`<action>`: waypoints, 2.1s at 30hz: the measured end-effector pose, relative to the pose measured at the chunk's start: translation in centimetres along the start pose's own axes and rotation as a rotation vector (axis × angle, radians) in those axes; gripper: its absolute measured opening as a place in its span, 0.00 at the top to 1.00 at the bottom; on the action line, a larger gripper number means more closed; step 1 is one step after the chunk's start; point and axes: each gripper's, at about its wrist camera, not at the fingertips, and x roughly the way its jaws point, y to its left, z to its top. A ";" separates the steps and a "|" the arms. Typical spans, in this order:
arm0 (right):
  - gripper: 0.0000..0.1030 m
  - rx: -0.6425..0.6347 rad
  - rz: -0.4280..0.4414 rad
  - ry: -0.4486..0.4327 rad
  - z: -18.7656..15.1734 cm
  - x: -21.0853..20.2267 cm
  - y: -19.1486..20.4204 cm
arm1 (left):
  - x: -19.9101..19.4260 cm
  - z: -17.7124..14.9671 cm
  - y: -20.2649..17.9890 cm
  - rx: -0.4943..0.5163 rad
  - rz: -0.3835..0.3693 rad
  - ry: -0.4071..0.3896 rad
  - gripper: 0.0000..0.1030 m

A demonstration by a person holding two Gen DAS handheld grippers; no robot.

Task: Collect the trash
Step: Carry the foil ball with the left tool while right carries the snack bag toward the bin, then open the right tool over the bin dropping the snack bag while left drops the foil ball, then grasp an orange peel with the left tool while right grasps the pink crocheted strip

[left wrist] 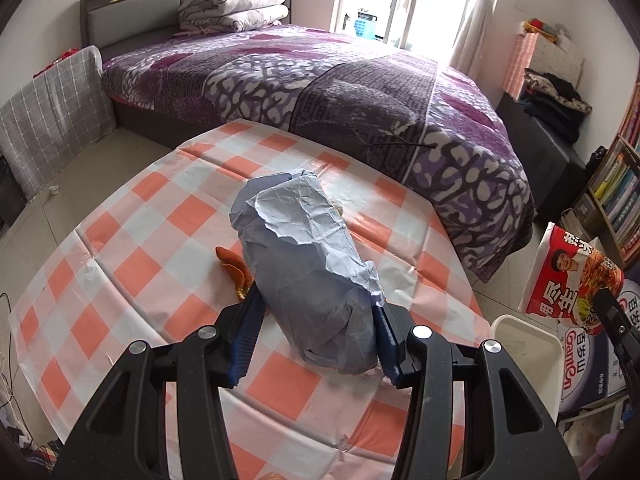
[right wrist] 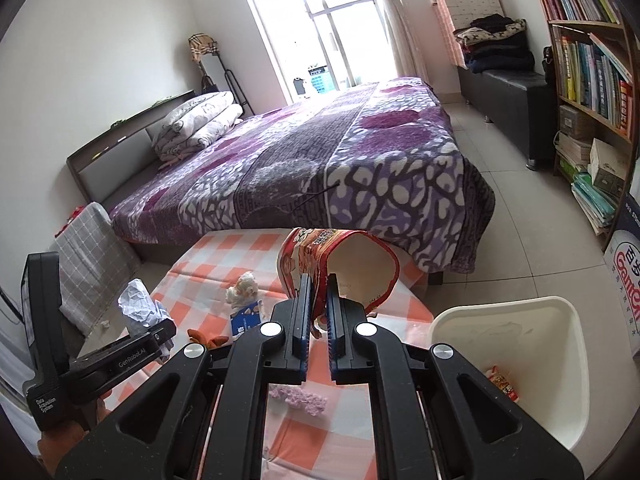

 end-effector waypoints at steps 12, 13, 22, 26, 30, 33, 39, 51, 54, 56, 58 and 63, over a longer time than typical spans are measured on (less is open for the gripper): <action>0.93 0.153 -0.132 0.009 0.7 -2.8 -7.8 | 0.1 -1.6 -6.8 0.108 -0.088 0.018 0.52; 0.93 0.166 -0.139 0.014 0.8 -3.0 -8.5 | 0.1 -1.7 -7.3 0.112 -0.100 0.023 0.52; 0.70 0.280 -0.212 -0.020 0.6 -5.6 -13.4 | -0.3 -3.5 -12.3 0.191 -0.173 0.048 0.52; 0.62 0.298 -0.253 -0.044 0.5 -6.6 -14.9 | -0.3 -4.5 -14.5 0.227 -0.200 0.066 0.52; 0.48 0.323 -0.291 -0.062 0.3 -7.4 -16.2 | -0.4 -5.7 -16.5 0.273 -0.232 0.083 0.52; 0.35 0.352 -0.319 -0.073 0.2 -8.0 -17.3 | -0.3 -6.8 -18.1 0.313 -0.263 0.103 0.52; 0.12 0.404 -0.367 -0.103 0.0 -9.1 -19.0 | -0.2 -8.9 -20.7 0.390 -0.327 0.148 0.51; 0.07 0.463 -0.402 -0.107 -0.3 -9.4 -20.5 | 0.3 -10.8 -22.6 0.432 -0.496 0.253 0.35; 0.07 0.461 -0.401 -0.098 -0.2 -9.1 -20.2 | 0.3 -10.3 -22.2 0.424 -0.477 0.253 0.31; 0.07 0.459 -0.402 -0.093 -0.2 -8.7 -19.9 | 0.3 -9.9 -21.8 0.428 -0.453 0.253 0.31; 0.07 0.459 -0.406 -0.088 -0.1 -8.4 -19.6 | 0.3 -9.3 -21.3 0.438 -0.423 0.246 0.31; 0.07 0.468 -0.425 -0.058 0.1 -7.1 -18.8 | 0.3 -7.2 -19.5 0.439 -0.344 0.210 0.30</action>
